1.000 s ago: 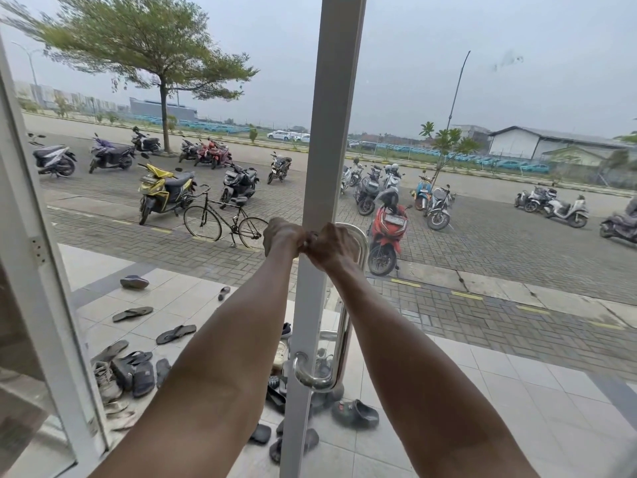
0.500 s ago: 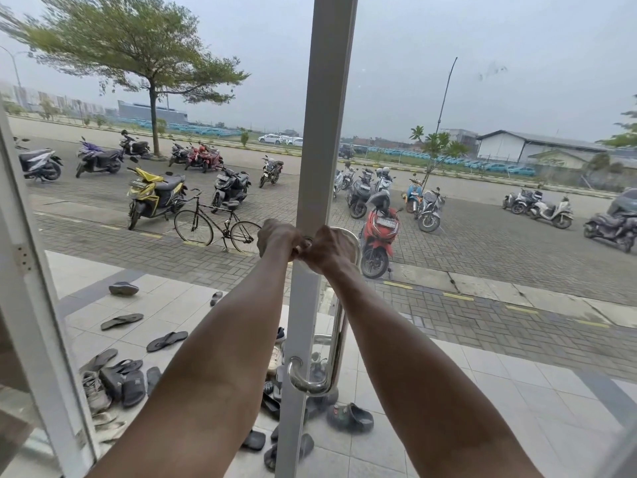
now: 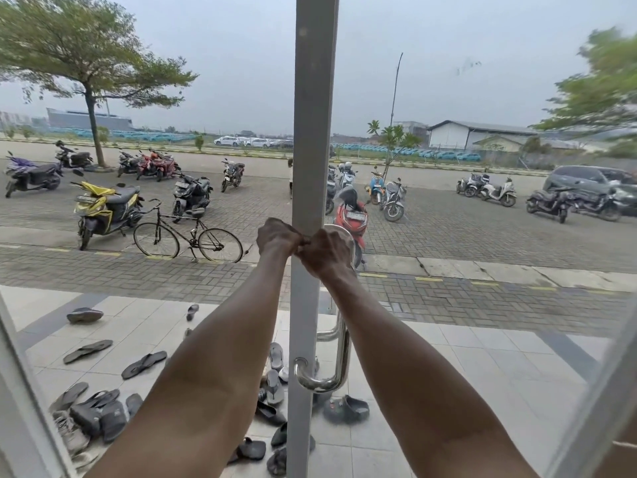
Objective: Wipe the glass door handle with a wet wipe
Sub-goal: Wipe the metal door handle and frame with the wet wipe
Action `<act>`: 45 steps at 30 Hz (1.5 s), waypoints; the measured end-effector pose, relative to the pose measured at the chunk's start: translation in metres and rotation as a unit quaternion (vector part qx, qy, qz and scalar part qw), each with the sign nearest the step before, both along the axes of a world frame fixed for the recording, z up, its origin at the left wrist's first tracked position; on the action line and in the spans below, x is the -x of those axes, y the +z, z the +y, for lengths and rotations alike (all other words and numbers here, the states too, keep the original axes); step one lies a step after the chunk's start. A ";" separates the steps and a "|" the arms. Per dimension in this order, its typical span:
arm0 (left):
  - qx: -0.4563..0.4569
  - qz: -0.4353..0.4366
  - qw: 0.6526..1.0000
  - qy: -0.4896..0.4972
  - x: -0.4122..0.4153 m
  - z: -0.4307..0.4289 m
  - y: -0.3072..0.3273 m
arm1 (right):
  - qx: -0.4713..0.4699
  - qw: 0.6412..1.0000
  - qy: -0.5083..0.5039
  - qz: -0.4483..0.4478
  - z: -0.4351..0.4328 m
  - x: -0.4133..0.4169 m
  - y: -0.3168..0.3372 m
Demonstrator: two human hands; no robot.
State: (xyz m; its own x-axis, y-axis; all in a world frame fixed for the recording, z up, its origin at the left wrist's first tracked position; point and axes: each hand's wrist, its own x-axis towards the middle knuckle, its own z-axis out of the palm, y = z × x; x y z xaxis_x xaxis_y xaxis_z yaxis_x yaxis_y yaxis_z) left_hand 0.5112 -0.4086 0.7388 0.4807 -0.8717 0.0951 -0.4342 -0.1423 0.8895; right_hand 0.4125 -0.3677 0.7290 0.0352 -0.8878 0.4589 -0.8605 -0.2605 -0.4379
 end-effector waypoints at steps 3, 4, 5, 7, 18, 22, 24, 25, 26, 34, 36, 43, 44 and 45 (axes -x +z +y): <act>0.036 -0.017 0.999 -0.010 -0.003 0.006 -0.002 | 0.022 1.000 -0.006 -0.015 0.002 0.003 -0.007; 0.040 -0.018 0.999 -0.014 -0.003 0.010 -0.004 | 0.028 0.999 -0.006 -0.022 0.003 0.003 -0.011; 0.048 -0.022 0.998 -0.020 -0.004 0.014 -0.006 | 0.038 0.999 -0.004 -0.027 0.003 0.003 -0.014; 0.075 -0.025 0.996 -0.043 -0.008 0.018 -0.011 | 0.056 0.998 -0.012 -0.036 0.005 0.002 -0.020; 0.115 0.049 0.975 -0.186 -0.032 0.017 -0.023 | 0.189 0.979 -0.053 -0.048 0.019 -0.003 -0.028; 0.155 0.064 0.978 -0.125 -0.036 0.010 -0.030 | 0.119 0.993 -0.017 0.009 0.017 -0.007 -0.022; 0.179 -0.009 0.979 -0.093 -0.035 0.010 -0.030 | 0.077 0.997 -0.001 0.002 0.010 -0.008 -0.017; 0.191 -0.028 0.977 -0.093 -0.032 0.010 -0.030 | 0.062 0.998 0.007 -0.005 0.006 -0.008 -0.015; 0.201 -0.038 0.974 -0.097 -0.030 0.012 -0.030 | 0.044 0.999 0.013 -0.004 0.003 -0.007 -0.012; 0.234 -0.146 0.950 -0.144 -0.007 0.030 -0.031 | -0.002 0.995 0.094 -0.041 0.000 0.030 -0.005; 0.226 -0.158 0.950 -0.147 -0.006 0.033 -0.028 | 0.010 0.994 0.100 -0.054 0.004 0.036 -0.008; 0.192 -0.145 0.954 -0.177 -0.011 0.030 -0.027 | 0.025 0.996 0.075 -0.032 0.008 0.037 -0.012; 0.196 -0.144 0.953 -0.182 -0.012 0.030 -0.028 | 0.033 0.997 0.070 -0.018 0.009 0.035 -0.014; 0.198 -0.145 0.951 -0.185 -0.012 0.029 -0.029 | 0.045 0.997 0.066 -0.006 0.009 0.036 -0.017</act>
State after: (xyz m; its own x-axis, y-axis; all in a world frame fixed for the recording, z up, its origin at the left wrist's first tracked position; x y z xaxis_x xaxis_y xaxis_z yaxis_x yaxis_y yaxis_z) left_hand 0.5232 -0.3792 0.7094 0.0507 -0.8442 0.5336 -0.6247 0.3901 0.6764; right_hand 0.3767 -0.3585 0.7116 0.1424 -0.8306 0.5384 -0.8109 -0.4098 -0.4178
